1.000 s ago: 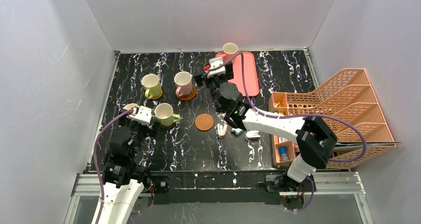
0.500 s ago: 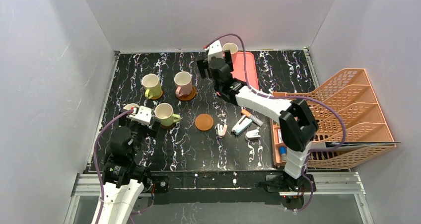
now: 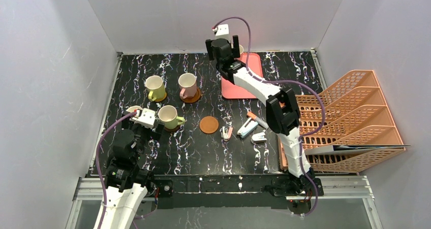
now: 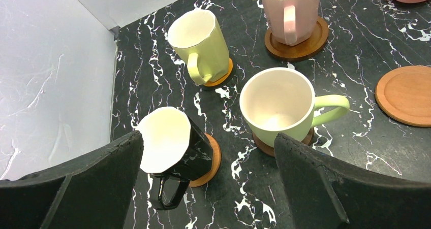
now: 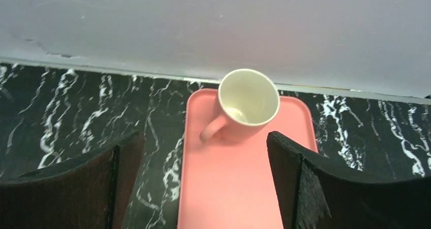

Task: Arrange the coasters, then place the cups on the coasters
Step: Pick up the cup from the tray.

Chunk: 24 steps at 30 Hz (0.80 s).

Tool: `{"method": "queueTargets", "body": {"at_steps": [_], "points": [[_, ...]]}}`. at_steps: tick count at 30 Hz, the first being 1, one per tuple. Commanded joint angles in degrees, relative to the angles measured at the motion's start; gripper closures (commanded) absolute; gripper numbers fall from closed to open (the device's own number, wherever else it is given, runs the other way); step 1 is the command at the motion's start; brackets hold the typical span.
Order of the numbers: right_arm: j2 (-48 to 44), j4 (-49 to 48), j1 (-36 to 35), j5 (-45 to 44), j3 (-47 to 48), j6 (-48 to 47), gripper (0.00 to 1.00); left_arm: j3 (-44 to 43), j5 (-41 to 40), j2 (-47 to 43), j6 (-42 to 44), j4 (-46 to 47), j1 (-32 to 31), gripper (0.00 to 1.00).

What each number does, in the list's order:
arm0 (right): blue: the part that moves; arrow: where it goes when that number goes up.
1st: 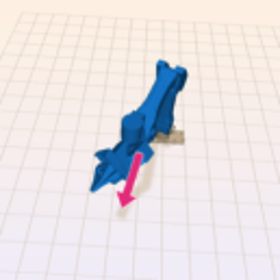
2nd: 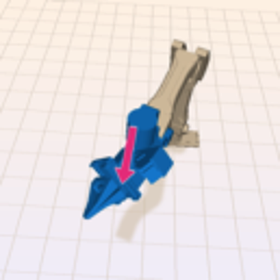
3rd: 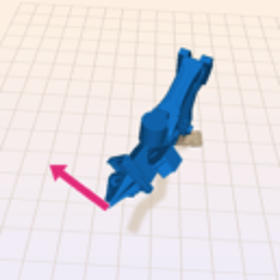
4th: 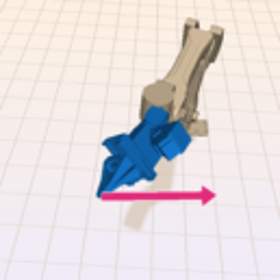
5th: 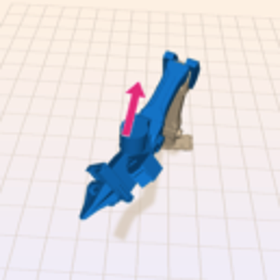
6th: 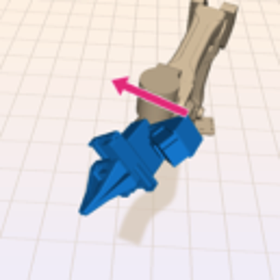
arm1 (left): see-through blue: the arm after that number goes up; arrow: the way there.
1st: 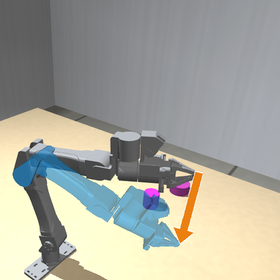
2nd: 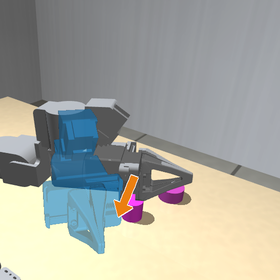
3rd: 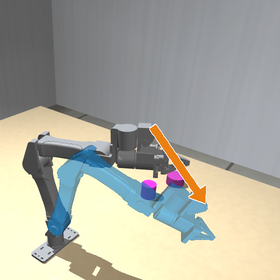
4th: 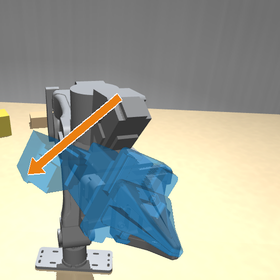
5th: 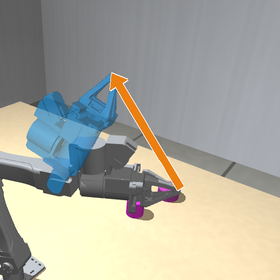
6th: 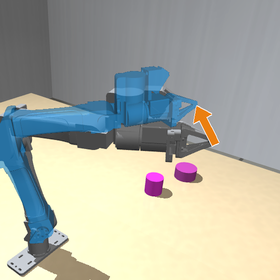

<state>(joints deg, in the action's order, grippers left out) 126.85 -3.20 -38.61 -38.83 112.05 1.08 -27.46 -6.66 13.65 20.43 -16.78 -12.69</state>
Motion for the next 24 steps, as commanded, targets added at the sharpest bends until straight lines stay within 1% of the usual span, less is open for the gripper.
{"method": "queueTargets", "body": {"at_steps": [1,4,9,12,17,21,24], "points": [[7.16,1.31,0.33,-5.36,9.04,-3.68,0.02,0.33,0.02,-0.35,-0.03,-0.08,0.39,0.02],[10.36,1.82,1.39,-4.83,13.56,-4.70,0.02,0.23,0.16,-0.22,-0.04,-0.19,0.39,0.02],[13.08,-1.35,2.61,-3.78,15.93,-6.60,0.02,0.09,0.08,-0.30,-0.09,-0.34,0.66,0.02],[15.61,-3.41,2.81,-5.60,18.56,-8.53,0.02,0.13,0.20,-0.63,-0.17,-0.26,1.37,0.02],[19.46,-7.51,3.78,-10.06,20.37,-12.27,0.02,0.13,0.70,-0.79,-0.13,-0.43,1.62,0.02],[21.66,-7.10,5.26,-10.73,22.29,-12.12,0.02,0.13,0.84,-0.81,-0.15,-0.43,1.70,0.02],[23.05,-4.47,6.06,-9.66,24.82,-10.73,0.02,0.08,0.84,-0.98,-0.13,-0.37,1.80,0.02]]}}
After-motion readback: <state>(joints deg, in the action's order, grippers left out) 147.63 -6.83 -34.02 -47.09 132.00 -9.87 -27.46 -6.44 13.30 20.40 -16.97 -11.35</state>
